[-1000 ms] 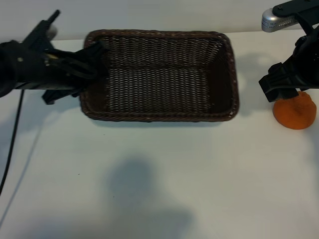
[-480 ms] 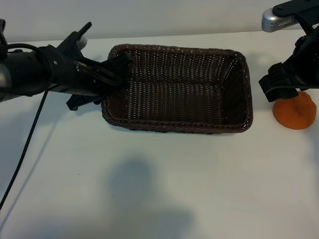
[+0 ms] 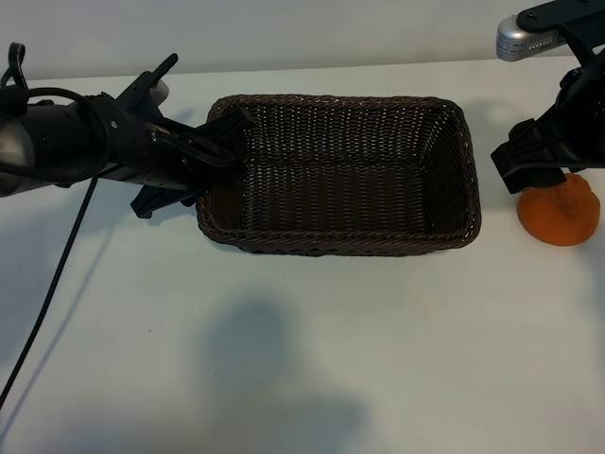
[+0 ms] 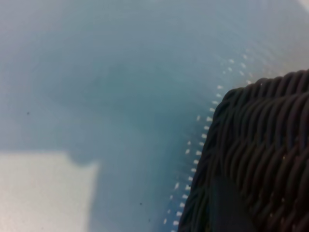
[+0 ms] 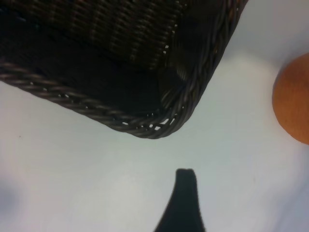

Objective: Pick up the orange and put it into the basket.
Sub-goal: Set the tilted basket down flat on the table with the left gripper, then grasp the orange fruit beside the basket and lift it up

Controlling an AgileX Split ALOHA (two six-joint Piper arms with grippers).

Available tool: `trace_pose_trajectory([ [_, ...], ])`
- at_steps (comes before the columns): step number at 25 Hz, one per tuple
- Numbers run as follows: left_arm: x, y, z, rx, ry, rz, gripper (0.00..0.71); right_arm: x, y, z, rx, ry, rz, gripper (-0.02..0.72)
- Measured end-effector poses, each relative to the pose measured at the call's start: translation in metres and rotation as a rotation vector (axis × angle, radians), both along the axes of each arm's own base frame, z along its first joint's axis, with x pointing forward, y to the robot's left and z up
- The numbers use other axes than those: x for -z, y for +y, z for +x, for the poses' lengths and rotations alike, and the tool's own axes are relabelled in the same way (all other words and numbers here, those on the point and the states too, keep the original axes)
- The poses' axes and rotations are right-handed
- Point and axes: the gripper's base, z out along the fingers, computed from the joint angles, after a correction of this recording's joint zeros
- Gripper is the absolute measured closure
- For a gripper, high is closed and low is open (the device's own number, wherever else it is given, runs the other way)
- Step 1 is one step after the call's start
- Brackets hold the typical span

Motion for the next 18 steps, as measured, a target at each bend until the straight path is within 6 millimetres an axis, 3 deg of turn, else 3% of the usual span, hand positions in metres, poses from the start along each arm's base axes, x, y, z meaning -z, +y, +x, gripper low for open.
trace_pose_trajectory([
  [4,0.0003,-0.0002,-0.0007,0.013,0.005,0.004,0.308,0.0,0.0,0.0,0.0,0.0,0.0,0.108],
  [8,0.0004,-0.0005,-0.0012,0.035,0.005,0.014,0.086,0.0,0.0,0.0,0.0,0.0,0.0,0.108],
  [10,0.0006,-0.0009,-0.0021,0.047,0.014,0.016,0.017,0.0,0.0,0.0,0.0,0.0,0.0,0.108],
  [18,-0.0006,-0.0015,-0.006,0.088,0.038,0.025,0.011,0.0,-0.0001,0.0,0.0,0.0,-0.001,0.108],
])
